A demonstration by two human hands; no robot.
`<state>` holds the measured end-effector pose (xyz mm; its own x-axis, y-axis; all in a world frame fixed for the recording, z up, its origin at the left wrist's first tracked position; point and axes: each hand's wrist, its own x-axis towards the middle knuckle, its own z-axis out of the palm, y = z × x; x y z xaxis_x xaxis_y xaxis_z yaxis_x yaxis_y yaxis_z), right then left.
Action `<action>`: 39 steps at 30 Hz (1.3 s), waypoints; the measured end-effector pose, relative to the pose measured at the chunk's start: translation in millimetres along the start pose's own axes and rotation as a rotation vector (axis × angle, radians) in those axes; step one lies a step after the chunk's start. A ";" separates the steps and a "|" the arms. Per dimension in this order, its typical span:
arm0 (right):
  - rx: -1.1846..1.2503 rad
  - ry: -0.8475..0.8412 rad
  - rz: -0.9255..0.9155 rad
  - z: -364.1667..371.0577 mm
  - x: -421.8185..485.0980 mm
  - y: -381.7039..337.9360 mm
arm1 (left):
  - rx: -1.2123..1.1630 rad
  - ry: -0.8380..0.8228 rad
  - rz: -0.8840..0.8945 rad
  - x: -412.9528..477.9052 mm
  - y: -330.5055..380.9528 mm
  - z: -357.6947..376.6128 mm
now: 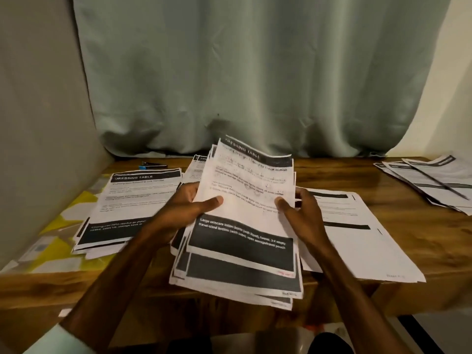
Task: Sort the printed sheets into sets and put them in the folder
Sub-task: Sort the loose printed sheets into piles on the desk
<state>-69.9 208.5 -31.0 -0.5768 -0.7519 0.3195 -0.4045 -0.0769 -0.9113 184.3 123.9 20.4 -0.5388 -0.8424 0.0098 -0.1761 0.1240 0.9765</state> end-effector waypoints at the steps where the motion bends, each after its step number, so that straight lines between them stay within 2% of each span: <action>1: 0.085 -0.002 0.067 -3.5 1.5 -4.5 | -0.044 0.008 0.047 -1.6 3.3 -3.9; 4: 0.393 -0.176 0.269 -11.8 5.7 -23.8 | -0.173 0.055 0.164 -3.7 14.6 -13.3; 6: 0.594 -0.318 0.271 -11.6 9.1 -33.6 | -0.247 0.077 0.208 -2.4 23.9 -14.1; 8: 0.671 -0.347 0.198 -8.0 12.1 -44.2 | -0.269 0.121 0.240 1.3 32.3 -11.1; 13: 0.453 -0.118 -0.057 -6.3 29.0 -68.2 | -0.220 0.249 0.361 14.6 42.2 2.1; 17: 0.379 -0.117 -0.117 -9.3 30.3 -64.1 | -0.179 0.287 0.384 21.3 40.8 7.6; 24: 0.341 -0.140 -0.131 -6.3 28.1 -50.1 | -0.179 0.291 0.423 27.9 38.5 17.6; 34: 0.113 -0.252 -0.094 -7.4 39.8 -25.9 | 0.141 0.282 0.360 50.8 3.7 16.0; 39: 0.204 -0.212 -0.022 -13.0 52.0 -27.3 | 0.100 0.380 0.298 80.1 19.2 18.7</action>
<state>-98.1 180.0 13.9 -0.3993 -0.8672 0.2976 -0.2518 -0.2084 -0.9451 122.3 68.6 35.9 -0.2425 -0.8919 0.3818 -0.1477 0.4229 0.8941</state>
